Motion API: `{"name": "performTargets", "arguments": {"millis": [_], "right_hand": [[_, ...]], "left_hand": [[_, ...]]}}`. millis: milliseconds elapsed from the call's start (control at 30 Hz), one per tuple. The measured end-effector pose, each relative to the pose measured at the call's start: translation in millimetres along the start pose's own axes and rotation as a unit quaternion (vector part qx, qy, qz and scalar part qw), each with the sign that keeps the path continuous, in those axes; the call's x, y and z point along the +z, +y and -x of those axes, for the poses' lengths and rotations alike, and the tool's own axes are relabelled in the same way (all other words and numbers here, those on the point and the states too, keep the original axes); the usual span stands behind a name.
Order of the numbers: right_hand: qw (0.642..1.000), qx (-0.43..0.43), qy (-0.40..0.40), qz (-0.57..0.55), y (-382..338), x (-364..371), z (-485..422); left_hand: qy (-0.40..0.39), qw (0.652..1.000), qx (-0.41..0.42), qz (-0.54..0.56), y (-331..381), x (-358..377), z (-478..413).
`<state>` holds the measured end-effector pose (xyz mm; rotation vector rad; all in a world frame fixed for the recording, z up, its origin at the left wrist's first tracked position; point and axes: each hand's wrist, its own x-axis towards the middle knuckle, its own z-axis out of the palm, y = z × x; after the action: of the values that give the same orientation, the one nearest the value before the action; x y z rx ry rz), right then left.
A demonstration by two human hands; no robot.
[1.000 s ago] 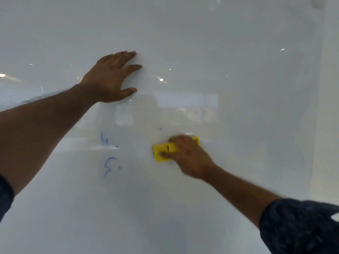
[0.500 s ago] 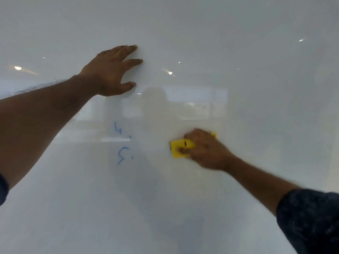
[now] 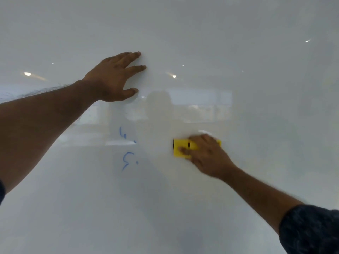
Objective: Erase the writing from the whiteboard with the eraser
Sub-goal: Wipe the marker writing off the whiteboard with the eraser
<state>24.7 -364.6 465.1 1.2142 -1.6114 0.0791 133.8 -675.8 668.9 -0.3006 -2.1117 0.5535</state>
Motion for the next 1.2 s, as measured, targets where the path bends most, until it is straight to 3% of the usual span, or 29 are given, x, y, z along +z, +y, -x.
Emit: {"name": "performTargets", "arguments": {"millis": [100,167,233,333,400,567,667,767,900,1000,1200], "right_hand": [[0.992,0.093,0.09,0.002,15.0,-12.2,-65.3],[0.986,0.126,0.109,-0.003,6.3,-6.2,-82.9],[0.99,0.099,0.097,-0.008,-21.1,12.9,-65.7],[0.999,-0.019,-0.003,-0.026,-71.6,37.5,-18.0],[0.998,-0.026,-0.025,-0.043,-73.9,37.9,-19.4],[0.99,0.088,0.1,-0.034,-51.7,13.9,-125.6],[0.983,0.127,0.131,-0.008,-47.4,10.0,-184.8],[0.993,0.062,0.099,-0.024,-83.5,41.3,-162.6],[0.995,-0.074,-0.036,-0.051,-131.3,78.8,-80.9],[0.99,-0.134,-0.035,-0.02,-105.9,64.9,-113.0],[0.989,0.077,0.119,0.032,-41.5,8.1,-220.5]], "left_hand": [[-0.002,1.0,0.01,-0.004,-4.4,-1.8,3.1],[0.003,1.0,0.001,-0.005,-8.4,0.7,9.8],[0.018,1.0,-0.007,-0.001,-10.8,7.0,20.7],[0.047,0.998,-0.029,0.002,-16.9,19.7,44.4],[0.064,0.997,-0.041,0.003,-24.6,26.2,61.7],[0.093,0.994,-0.06,-0.02,-42.2,36.4,80.1],[0.123,0.988,-0.095,-0.014,-48.3,46.7,91.4],[0.122,0.987,-0.105,-0.005,-51.7,51.8,99.8],[0.115,0.987,-0.115,0.001,-52.6,54.0,114.5],[0.097,0.989,-0.115,-0.004,-56.0,50.6,126.7],[0.062,0.993,-0.103,-0.007,-65.9,44.5,136.5]]}}
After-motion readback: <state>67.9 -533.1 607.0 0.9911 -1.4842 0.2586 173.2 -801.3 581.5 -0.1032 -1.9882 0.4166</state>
